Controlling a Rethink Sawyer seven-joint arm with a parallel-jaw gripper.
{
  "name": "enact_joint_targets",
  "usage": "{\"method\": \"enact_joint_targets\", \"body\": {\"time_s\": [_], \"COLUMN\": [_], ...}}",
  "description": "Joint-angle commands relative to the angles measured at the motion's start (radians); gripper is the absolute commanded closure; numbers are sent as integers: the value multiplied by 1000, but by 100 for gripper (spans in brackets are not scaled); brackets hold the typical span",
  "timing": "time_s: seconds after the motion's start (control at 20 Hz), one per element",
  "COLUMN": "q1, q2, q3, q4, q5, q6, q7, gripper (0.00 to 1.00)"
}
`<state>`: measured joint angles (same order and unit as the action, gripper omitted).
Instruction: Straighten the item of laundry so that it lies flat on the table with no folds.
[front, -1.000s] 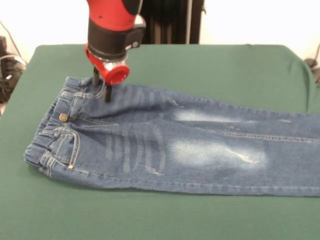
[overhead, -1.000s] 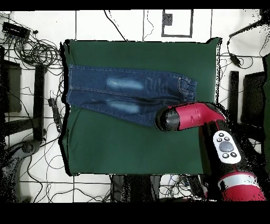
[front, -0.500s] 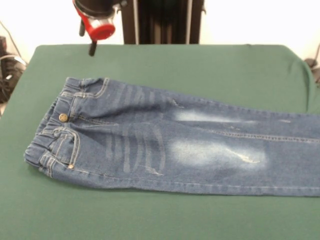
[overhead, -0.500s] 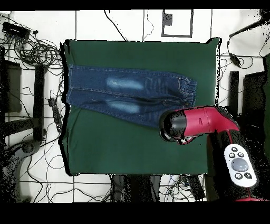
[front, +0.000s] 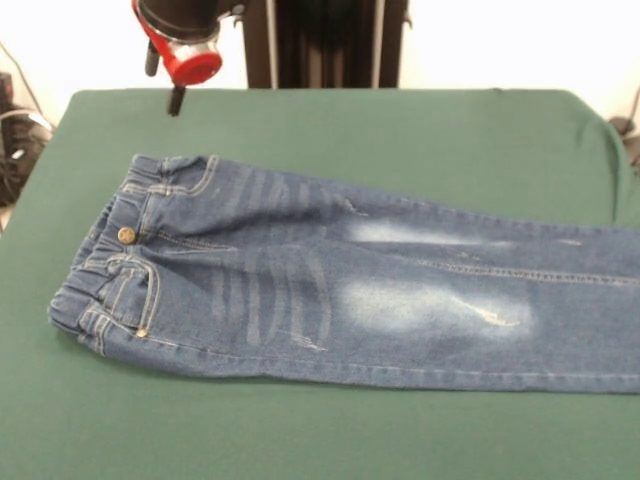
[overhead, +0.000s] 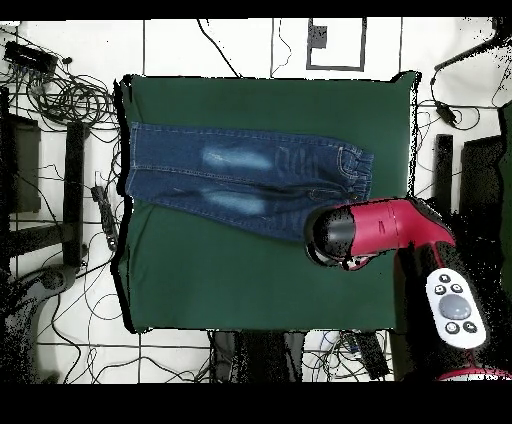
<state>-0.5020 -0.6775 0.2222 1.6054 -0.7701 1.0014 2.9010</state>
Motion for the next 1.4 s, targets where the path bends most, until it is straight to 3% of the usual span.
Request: {"method": "enact_joint_targets", "body": {"time_s": [0.05,0.35,0.6,1.4], "q1": [42,132,168,191], "q2": [-20,-26,9,263], "q3": [160,118,107,82], "q4": [59,-37,-117,-334], "q5": [80,94,123,76], "q6": [-220,-198,-189,-349], "q7": [-131,-38,-37,-66], "gripper": [0,0,0,0]}}
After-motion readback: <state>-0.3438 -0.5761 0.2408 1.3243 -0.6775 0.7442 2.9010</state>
